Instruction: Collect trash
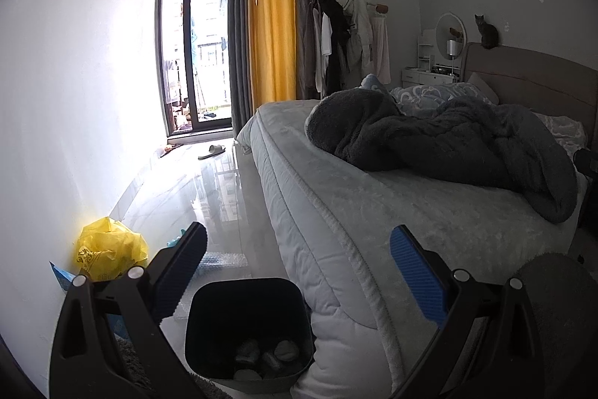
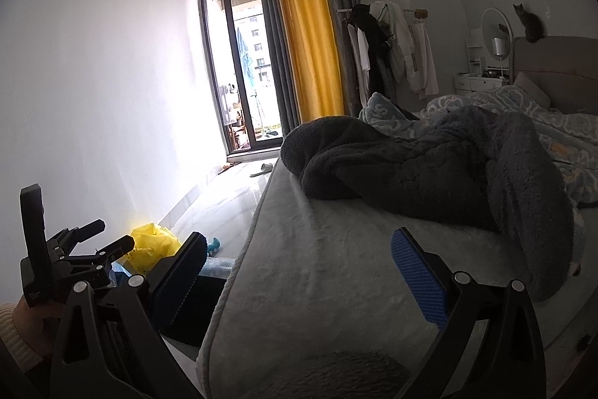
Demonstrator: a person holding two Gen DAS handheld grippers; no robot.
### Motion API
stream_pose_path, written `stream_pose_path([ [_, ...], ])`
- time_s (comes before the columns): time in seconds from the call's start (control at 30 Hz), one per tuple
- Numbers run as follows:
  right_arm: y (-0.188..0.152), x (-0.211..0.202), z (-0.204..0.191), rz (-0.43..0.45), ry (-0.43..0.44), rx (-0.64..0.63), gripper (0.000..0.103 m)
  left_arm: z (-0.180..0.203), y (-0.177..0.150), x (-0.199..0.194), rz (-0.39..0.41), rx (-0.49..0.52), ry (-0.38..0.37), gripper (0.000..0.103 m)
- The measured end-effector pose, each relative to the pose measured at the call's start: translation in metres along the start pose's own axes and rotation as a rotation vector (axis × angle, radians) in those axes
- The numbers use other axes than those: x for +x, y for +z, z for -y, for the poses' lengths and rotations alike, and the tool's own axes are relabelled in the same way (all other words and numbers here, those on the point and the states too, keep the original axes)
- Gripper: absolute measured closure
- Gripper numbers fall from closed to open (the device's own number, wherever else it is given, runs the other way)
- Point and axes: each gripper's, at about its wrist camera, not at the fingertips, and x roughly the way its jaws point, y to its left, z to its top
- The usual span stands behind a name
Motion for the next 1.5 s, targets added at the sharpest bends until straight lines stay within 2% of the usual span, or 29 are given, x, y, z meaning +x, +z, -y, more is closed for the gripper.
stream_pose_path([
  [1.5, 0.0013, 0.0052, 0.0017, -0.014, 0.013, 0.007, 0.003, -0.0029, -0.0034, 0.0059, -0.017, -0.004, 0.005, 0.003],
])
